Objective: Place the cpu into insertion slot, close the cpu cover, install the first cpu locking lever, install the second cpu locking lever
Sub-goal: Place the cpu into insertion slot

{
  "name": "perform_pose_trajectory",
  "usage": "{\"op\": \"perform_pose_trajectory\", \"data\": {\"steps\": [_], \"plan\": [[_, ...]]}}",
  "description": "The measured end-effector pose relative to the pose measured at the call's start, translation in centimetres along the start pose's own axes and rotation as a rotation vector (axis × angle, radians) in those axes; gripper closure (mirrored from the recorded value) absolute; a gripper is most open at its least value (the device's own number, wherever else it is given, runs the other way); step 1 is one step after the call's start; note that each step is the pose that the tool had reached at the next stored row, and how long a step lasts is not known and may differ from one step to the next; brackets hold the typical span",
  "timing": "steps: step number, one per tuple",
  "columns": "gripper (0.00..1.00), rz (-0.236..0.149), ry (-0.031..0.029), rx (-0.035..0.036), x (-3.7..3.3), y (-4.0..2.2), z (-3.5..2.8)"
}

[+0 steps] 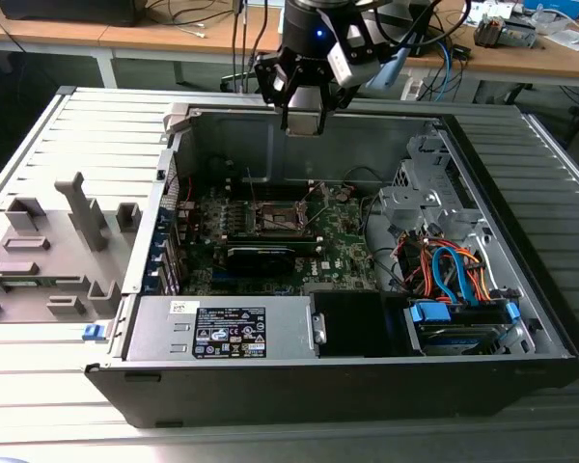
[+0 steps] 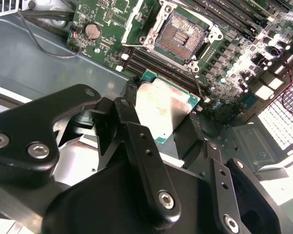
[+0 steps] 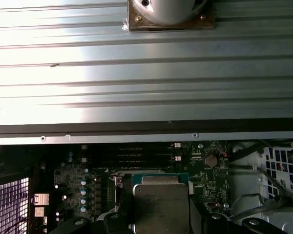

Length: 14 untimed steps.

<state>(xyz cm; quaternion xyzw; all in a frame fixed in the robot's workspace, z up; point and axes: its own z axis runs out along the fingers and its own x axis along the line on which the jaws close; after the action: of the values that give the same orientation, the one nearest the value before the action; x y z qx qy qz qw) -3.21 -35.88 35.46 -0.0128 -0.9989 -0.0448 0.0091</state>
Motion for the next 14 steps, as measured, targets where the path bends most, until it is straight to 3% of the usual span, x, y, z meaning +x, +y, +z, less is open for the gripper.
{"op": "perform_pose_trajectory", "data": {"steps": [14], "plan": [[0.45, 0.000, 0.0000, -0.0001, 0.17, -0.21, 0.25]]}}
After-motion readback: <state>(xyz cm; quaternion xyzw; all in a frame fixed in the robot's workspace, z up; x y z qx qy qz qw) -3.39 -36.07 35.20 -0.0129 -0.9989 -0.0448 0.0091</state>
